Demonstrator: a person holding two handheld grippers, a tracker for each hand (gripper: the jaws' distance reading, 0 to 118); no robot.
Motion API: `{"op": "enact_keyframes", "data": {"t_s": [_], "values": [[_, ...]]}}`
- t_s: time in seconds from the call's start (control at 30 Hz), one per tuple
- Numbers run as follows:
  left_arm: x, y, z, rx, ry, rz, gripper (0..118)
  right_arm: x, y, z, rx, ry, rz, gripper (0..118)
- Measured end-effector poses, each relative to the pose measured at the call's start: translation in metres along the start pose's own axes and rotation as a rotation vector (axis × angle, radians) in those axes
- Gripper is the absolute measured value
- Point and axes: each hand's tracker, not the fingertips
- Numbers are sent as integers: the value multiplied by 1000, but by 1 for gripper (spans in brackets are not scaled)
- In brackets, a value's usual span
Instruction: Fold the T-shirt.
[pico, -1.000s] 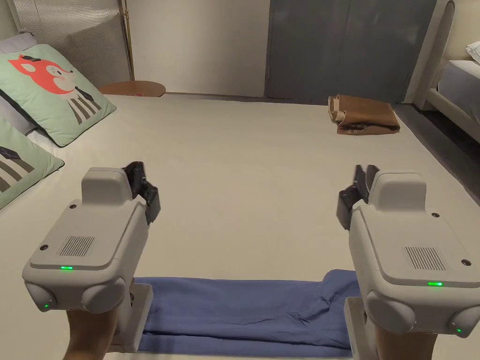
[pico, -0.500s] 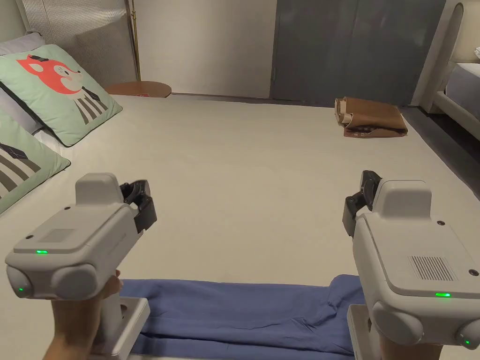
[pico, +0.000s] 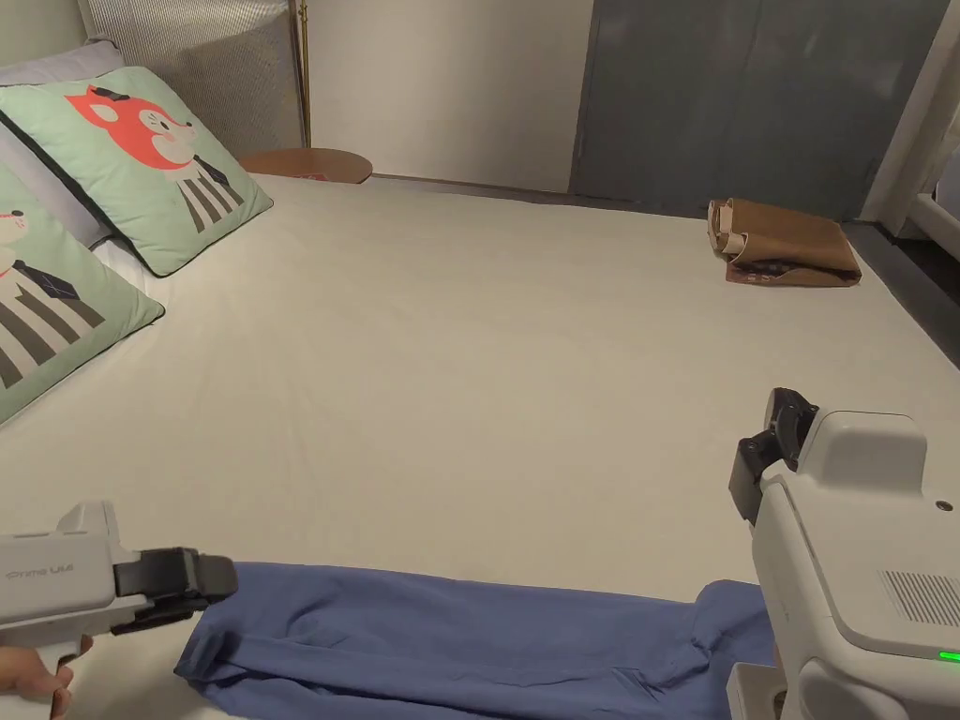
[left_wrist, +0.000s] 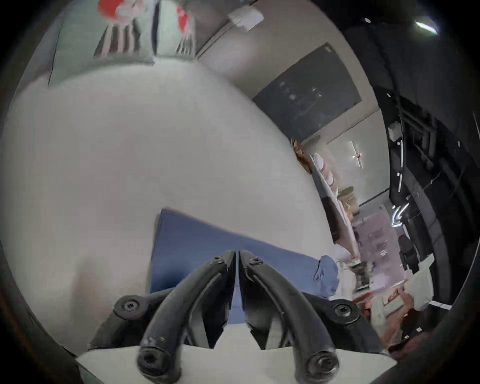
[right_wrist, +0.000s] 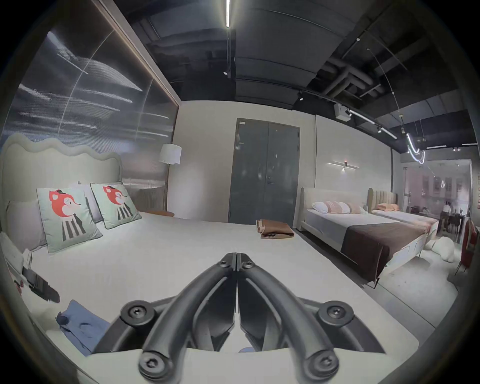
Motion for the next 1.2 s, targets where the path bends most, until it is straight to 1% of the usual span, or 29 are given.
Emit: {"op": "enact_keyframes", "data": {"t_s": [0.03, 0.07, 0.1, 0.13, 0.17, 0.2, 0.23, 0.27, 0.33, 0.37, 0.43, 0.47, 0.5, 0.53, 0.6, 0.63, 0.7, 0.8, 0.87, 0.93, 1.03, 1.07, 1.2], "values": [[-9, 1, -1, -6, -5, 7, 18, 0, -3, -2, -5, 1, 0, 0], [-17, 0, -3, -2, 6, 30, 45, 0, -4, -3, -10, 1, 0, 0], [-24, -3, -6, 6, 17, 42, 69, -1, -5, -3, -14, 1, 4, 0], [-31, -3, -9, 0, 26, 55, 88, 0, -3, -4, -21, 2, 10, 0], [-37, -3, -12, -3, 30, 87, 101, 0, -2, -4, -26, 3, 16, 0], [-41, -2, -14, -7, 29, 92, 102, 0, -3, -4, -29, 3, 18, 0], [-21, -12, -8, 4, 36, 105, 101, 0, -3, -4, -33, 3, 20, 0], [-20, -14, -11, 8, 46, 110, 101, -2, -8, -9, -36, 3, 23, 0], [-20, -16, -16, 3, 46, 112, 99, -2, -10, -10, -43, 1, 25, 0], [-8, -24, -16, -12, 41, 114, 91, -1, -11, -10, -45, 0, 25, 0], [1, -31, -21, -21, 34, 101, 68, -2, -7, -9, -50, -3, 26, 0], [7, -35, -24, -24, 40, 87, 58, -1, -7, -9, -53, -4, 28, 0], [3, -40, -35, -23, 54, 78, 55, 0, -8, -8, -54, -6, 29, 0], [7, -45, -43, -33, 76, 64, 50, 1, -10, -11, -57, -7, 27, 0], [14, -53, -49, -34, 61, 60, 14, 4, -12, -11, -61, -7, 26, 0], [11, -36, -43, -38, 67, 63, 14, 5, -12, -10, -60, -10, 26, 0], [19, -42, -47, -35, 106, 16, 9, 6, -8, -6, -59, -12, 25, 0], [25, -44, -45, -20, 140, -34, 5, 9, -7, -6, -60, -14, 22, 0], [33, -46, -37, 0, 148, -78, 5, 11, -7, -6, -59, -16, 20, 0], [26, -34, -31, 9, 153, -103, 4, 12, -6, -7, -59, -17, 15, 0], [33, -24, -15, 22, 154, -149, 4, 12, -5, -8, -53, -16, 8, 0], [35, -21, -9, 49, 176, -171, 4, 11, -4, -8, -50, -13, 5, 0], [25, -4, 13, 86, 231, -166, 4, 7, 1, -7, -45, -2, 4, 0]]}}
